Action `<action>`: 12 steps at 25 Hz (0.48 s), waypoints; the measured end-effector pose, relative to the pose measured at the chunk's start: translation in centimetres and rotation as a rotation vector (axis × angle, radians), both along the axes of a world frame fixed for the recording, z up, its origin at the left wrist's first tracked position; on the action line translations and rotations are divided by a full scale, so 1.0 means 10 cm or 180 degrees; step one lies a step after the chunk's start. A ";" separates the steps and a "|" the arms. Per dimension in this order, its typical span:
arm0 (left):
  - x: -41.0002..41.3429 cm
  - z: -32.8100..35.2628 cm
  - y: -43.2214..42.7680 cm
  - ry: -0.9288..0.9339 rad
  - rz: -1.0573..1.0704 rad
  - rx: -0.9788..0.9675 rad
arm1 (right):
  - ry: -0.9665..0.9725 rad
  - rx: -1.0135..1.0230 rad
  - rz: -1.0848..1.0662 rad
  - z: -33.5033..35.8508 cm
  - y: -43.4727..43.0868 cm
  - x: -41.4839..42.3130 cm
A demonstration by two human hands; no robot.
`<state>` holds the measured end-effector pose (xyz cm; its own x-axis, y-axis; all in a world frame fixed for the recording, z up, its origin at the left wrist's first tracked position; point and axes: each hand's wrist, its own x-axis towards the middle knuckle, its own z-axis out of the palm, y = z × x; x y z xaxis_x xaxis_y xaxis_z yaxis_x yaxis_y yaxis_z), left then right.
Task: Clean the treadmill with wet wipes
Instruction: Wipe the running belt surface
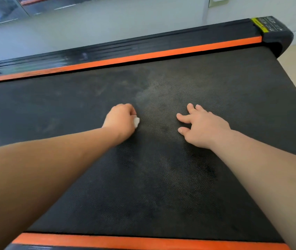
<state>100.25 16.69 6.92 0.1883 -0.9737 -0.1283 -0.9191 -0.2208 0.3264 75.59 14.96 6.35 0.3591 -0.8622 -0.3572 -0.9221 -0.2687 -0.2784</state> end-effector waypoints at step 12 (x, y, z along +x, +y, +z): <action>-0.29 -0.09 -0.06 0.0377 0.0051 0.0053 | 0.0066 0.0182 -0.0103 0.01 0.04 0.03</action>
